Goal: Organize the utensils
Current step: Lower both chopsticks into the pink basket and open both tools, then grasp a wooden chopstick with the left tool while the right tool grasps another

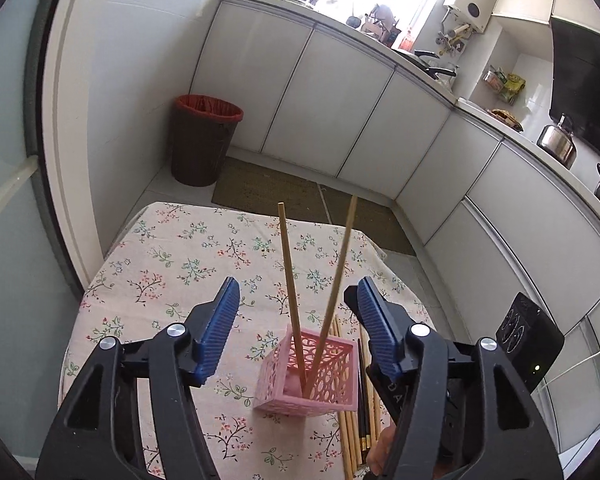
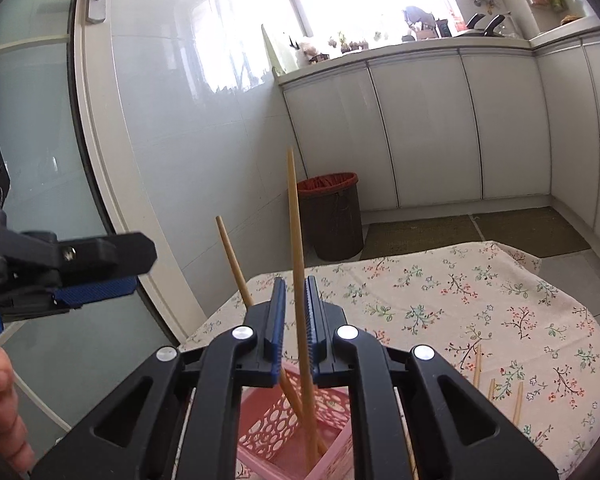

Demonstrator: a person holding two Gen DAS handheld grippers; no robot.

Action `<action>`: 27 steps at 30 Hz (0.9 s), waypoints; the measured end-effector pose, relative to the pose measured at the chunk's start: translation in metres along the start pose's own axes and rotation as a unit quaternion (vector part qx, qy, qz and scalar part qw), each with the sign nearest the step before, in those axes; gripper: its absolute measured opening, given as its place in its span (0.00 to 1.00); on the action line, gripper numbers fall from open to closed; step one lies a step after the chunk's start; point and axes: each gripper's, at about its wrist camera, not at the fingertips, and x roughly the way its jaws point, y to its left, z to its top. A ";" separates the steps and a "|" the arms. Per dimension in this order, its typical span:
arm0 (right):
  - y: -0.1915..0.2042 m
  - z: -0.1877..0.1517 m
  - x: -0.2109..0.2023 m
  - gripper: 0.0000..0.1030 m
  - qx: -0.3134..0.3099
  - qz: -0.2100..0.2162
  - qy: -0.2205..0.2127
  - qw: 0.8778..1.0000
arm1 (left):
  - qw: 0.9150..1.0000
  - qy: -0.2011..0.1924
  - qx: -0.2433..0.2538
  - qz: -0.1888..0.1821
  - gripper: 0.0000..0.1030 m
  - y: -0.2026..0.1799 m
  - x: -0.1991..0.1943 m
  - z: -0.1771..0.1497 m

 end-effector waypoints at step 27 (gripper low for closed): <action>-0.164 -0.006 -0.121 0.49 0.249 -0.118 0.190 0.942 | 0.981 0.164 0.101 0.031 0.61 -0.112 0.061 -0.097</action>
